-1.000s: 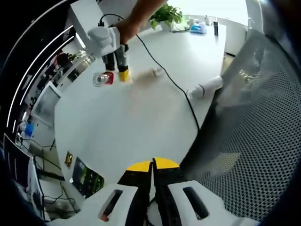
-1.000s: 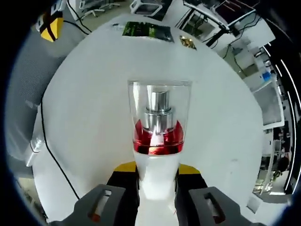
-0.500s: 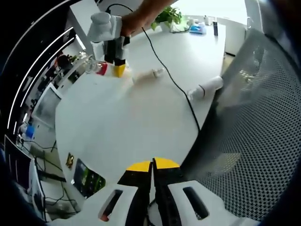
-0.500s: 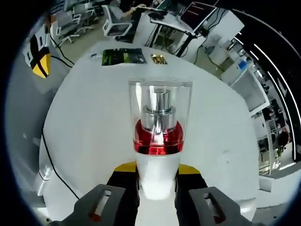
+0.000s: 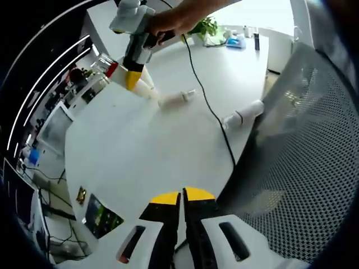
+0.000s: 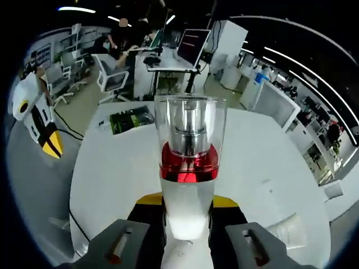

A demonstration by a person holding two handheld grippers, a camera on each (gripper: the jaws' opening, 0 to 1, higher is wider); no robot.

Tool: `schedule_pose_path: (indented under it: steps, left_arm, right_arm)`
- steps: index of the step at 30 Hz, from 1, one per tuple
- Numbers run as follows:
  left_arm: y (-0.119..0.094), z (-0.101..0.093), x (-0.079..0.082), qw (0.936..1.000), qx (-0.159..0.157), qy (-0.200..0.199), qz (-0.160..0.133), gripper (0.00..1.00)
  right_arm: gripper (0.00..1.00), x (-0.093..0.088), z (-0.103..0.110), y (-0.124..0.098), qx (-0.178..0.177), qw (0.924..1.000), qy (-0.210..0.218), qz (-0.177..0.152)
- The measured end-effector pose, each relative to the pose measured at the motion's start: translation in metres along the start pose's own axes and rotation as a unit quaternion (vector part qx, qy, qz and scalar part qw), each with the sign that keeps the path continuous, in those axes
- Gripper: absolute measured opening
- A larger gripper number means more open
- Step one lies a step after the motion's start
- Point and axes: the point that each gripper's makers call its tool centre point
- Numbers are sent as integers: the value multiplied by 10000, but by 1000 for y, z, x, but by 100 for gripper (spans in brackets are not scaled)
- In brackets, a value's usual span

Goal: Arrange the skincare products in the storage area until every visible bottle or jar stands upright without overlapping.

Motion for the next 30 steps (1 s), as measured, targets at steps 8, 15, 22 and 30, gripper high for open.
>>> schedule_pose_path:
  steps: [8, 15, 22, 30]
  left_arm:
    - [0, -1, 6, 9997, -30, -143, -178, 4]
    - [-4, -6, 36, 9922, -203, -769, -964, 10]
    - [-12, 2, 60, 9751, -186, -1507, -1614, 18]
    - [-14, -4, 77, 9647, -326, -1639, -2037, 41]
  right_arm:
    - [21, 38, 8, -29, -176, 9966, 410, -698]
    - [21, 60, 19, -56, -245, 9877, 910, -1250]
    - [21, 71, 45, -75, -260, 9774, 1236, -1695]
    - [21, 65, 96, -87, -28, 9729, 1404, -1835]
Point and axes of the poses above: the point that each gripper's makers call its tool centre point, and the gripper's own axes: y roughly forward along the fingers, z roughly to its left, x roughly out of its top, and after that the axes turned 13 degrees about -z, right-handed
